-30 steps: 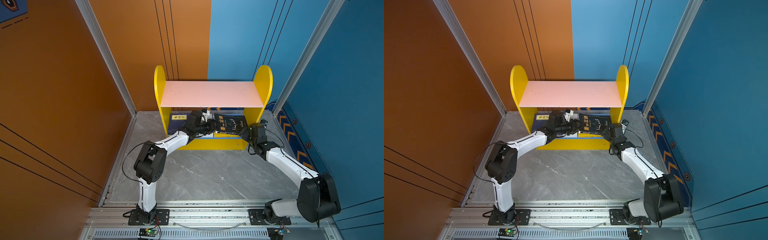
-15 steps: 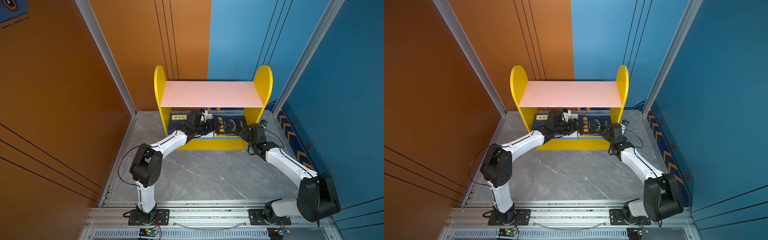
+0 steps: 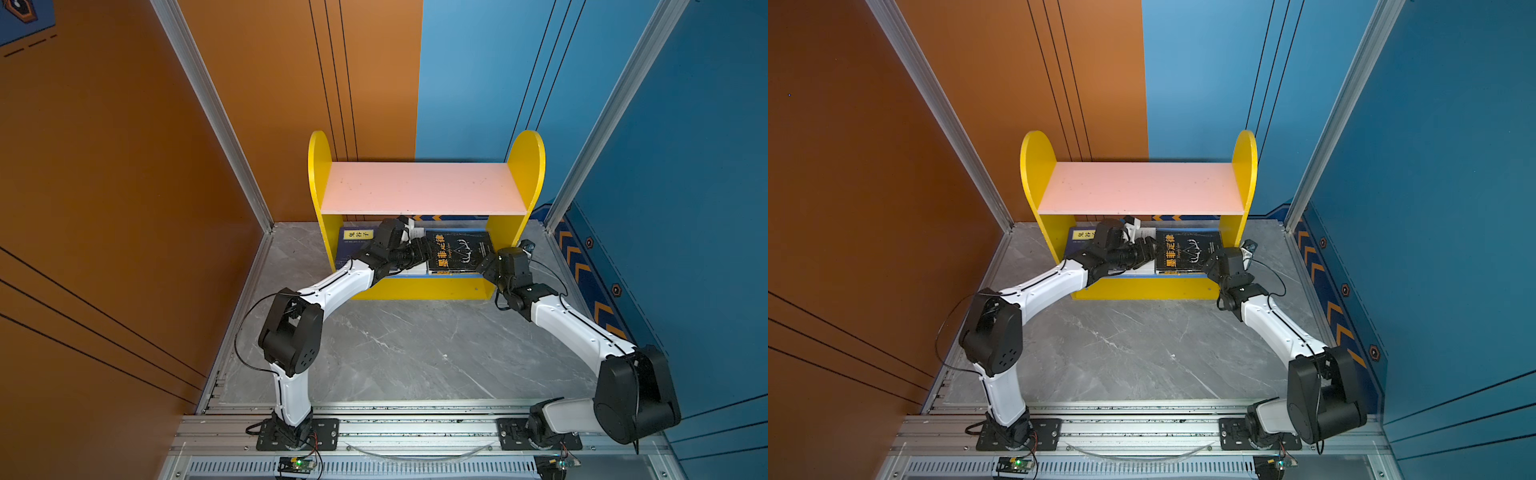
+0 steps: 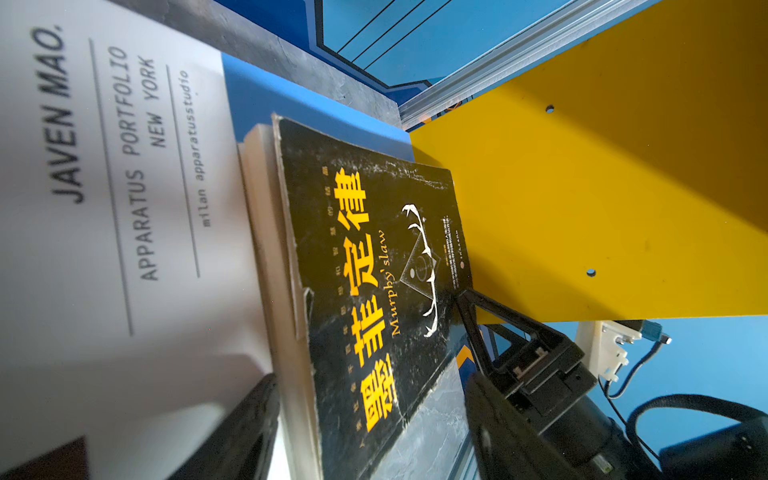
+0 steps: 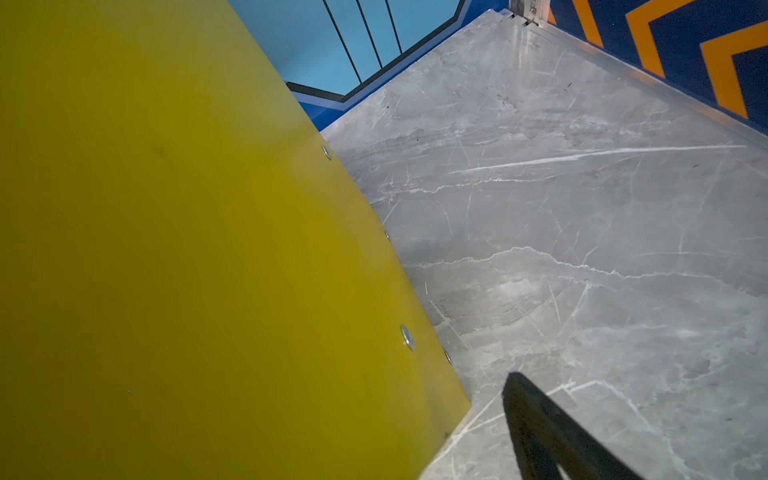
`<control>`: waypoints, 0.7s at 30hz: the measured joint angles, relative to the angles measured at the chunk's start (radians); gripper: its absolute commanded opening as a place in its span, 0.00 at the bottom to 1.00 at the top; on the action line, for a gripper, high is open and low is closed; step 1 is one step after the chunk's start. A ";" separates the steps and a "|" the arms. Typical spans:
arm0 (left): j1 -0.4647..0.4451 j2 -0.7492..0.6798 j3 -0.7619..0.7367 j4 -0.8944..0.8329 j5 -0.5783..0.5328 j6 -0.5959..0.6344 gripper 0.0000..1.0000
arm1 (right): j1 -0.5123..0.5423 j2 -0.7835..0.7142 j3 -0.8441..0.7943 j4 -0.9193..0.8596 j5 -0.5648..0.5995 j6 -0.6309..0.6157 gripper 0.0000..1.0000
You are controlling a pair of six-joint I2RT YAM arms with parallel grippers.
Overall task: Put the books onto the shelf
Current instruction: 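Press the black book flat onto the yellow book with both grippers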
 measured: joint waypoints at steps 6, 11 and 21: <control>-0.011 0.000 0.018 -0.019 -0.008 0.003 0.73 | 0.000 -0.002 0.000 0.000 -0.008 -0.005 0.97; -0.013 0.001 0.038 -0.036 -0.012 0.008 0.73 | 0.000 -0.005 0.000 0.000 -0.008 -0.017 0.98; -0.013 0.026 0.061 -0.037 -0.014 0.011 0.73 | -0.002 -0.016 -0.009 0.008 -0.033 -0.035 1.00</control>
